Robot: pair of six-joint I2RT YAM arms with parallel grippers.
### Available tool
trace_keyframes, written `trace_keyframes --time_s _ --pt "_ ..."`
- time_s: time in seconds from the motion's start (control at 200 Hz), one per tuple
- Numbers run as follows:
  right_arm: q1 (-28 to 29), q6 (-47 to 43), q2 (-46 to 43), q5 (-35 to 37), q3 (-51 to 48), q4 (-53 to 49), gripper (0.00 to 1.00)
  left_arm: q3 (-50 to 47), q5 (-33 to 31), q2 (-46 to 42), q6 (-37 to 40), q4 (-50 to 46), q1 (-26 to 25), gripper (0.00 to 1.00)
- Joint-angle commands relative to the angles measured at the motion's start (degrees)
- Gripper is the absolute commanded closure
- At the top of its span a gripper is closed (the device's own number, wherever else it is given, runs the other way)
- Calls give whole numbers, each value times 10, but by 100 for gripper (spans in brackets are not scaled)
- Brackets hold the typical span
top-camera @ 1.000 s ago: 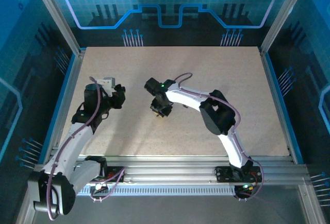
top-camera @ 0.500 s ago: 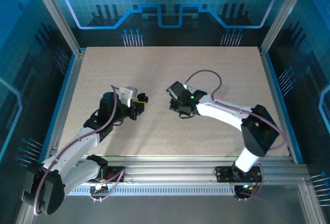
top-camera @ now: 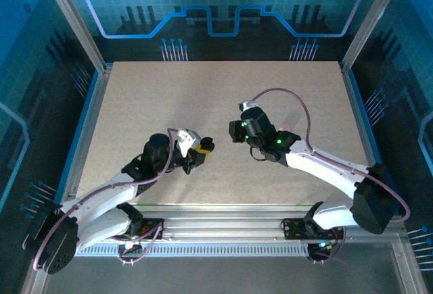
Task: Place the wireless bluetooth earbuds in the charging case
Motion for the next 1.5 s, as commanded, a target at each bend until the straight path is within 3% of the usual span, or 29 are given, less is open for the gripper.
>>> trace_keyframes --time_s 0.0,0.26,0.705,1.161,1.496 --pt "-4 -108 -34 -22 -19 35 80 -10 6 -8 51 19 -18 86" --pt "-4 -202 -101 -87 -49 52 80 -13 5 8 66 47 -25 86" --pt "12 -225 -165 -226 -103 88 78 -12 20 17 85 89 -27 87" --pt "52 -243 -139 -255 -103 140 78 -13 16 2 162 89 -31 87" --pt "59 -244 -103 -261 -102 165 78 -6 21 -9 161 80 -31 87"
